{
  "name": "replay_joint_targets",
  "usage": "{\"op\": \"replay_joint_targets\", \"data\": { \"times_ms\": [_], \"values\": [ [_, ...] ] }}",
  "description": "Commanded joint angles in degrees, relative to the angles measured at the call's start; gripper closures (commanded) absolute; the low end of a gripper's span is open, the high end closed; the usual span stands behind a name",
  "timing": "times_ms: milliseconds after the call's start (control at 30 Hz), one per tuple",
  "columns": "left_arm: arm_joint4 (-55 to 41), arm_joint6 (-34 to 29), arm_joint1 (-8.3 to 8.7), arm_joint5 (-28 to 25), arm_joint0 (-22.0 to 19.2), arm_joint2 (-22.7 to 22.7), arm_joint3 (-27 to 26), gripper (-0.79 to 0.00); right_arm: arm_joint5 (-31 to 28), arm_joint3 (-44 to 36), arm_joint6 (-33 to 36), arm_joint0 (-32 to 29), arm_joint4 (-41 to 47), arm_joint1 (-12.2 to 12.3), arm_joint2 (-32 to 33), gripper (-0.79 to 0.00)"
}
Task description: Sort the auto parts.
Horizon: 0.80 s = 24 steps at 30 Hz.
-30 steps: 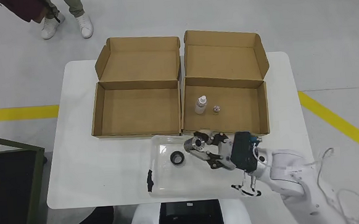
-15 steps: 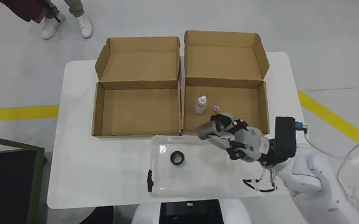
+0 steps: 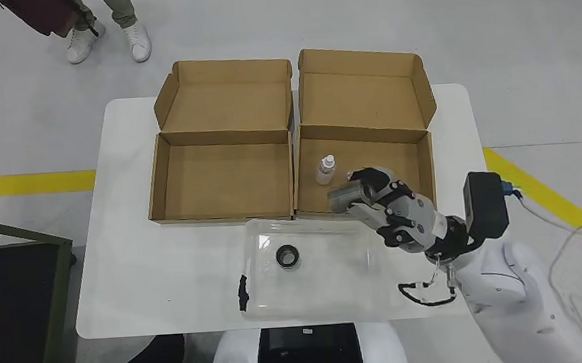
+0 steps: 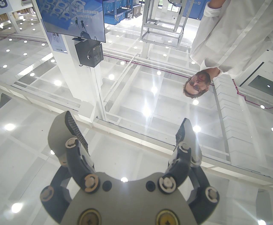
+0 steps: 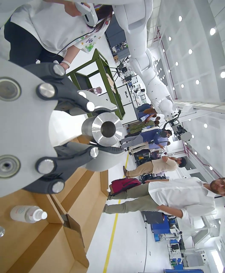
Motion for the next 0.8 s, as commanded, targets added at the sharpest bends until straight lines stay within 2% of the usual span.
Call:
{"op": "replay_joint_targets", "data": {
  "times_ms": [0,300,767],
  "values": [
    [0.0,0.0,0.0,0.0,0.0,0.0,0.0,-0.785,0.1,0.1,0.2,0.2,0.0,-0.1,-0.1,0.0],
    [0.0,0.0,0.0,0.0,0.0,0.0,0.0,-0.785,1.9,2.7,1.9,2.7,-5.0,-0.8,-3.9,0.0],
    [0.0,0.0,0.0,0.0,0.0,0.0,0.0,-0.785,8.8,7.3,5.5,8.0,-13.5,-2.3,-10.8,0.0]
  ]
}}
